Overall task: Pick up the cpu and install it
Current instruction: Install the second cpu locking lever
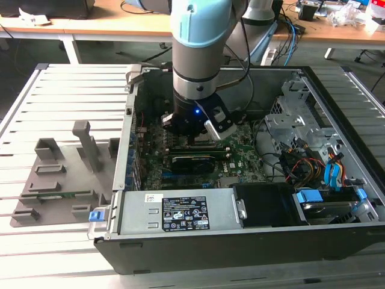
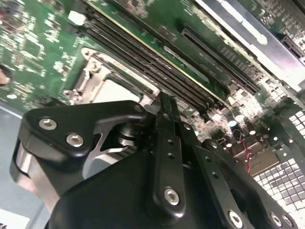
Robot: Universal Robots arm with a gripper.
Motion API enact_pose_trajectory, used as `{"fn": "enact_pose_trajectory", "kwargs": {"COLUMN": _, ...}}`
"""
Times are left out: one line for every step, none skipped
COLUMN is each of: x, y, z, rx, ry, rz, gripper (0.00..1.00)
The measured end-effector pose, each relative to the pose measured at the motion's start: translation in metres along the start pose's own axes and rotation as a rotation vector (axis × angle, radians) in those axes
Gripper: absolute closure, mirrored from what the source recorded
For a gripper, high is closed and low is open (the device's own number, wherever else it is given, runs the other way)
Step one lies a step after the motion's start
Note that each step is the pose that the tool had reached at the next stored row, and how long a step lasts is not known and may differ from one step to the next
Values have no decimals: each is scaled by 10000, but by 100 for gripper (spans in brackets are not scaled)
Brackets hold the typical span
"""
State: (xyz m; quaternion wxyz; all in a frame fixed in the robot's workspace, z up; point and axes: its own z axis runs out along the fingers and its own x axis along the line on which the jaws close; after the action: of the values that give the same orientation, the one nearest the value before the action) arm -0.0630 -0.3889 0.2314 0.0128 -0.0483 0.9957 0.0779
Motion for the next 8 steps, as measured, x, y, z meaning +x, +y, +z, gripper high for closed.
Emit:
{"fn": "enact_pose_trajectory", "kwargs": {"x": 35, "y": -2, "z": 36, "rx": -1, "ry": 0, "rz": 0, "gripper": 89}}
{"fn": "enact_pose_trajectory", "kwargs": {"x": 67, "y": -9, "z": 97, "rx": 0, "ry": 0, "rz": 0, "gripper": 89}}
{"fn": "enact_pose_trajectory", "kwargs": {"x": 81, "y": -13, "z": 129, "rx": 0, "ry": 0, "rz": 1, "gripper": 89}}
{"fn": "enact_pose_trajectory", "kwargs": {"x": 91, "y": -16, "z": 158, "rx": -1, "ry": 0, "rz": 0, "gripper": 89}}
{"fn": "enact_pose_trajectory", "kwargs": {"x": 100, "y": -16, "z": 188, "rx": -2, "ry": 0, "rz": -2, "gripper": 89}}
{"fn": "enact_pose_trajectory", "kwargs": {"x": 113, "y": -14, "z": 204, "rx": -6, "ry": 0, "rz": -4, "gripper": 89}}
{"fn": "enact_pose_trajectory", "kwargs": {"x": 126, "y": -9, "z": 212, "rx": -15, "ry": -1, "rz": -4, "gripper": 89}}
{"fn": "enact_pose_trajectory", "kwargs": {"x": 139, "y": -4, "z": 220, "rx": -24, "ry": -1, "rz": -4, "gripper": 89}}
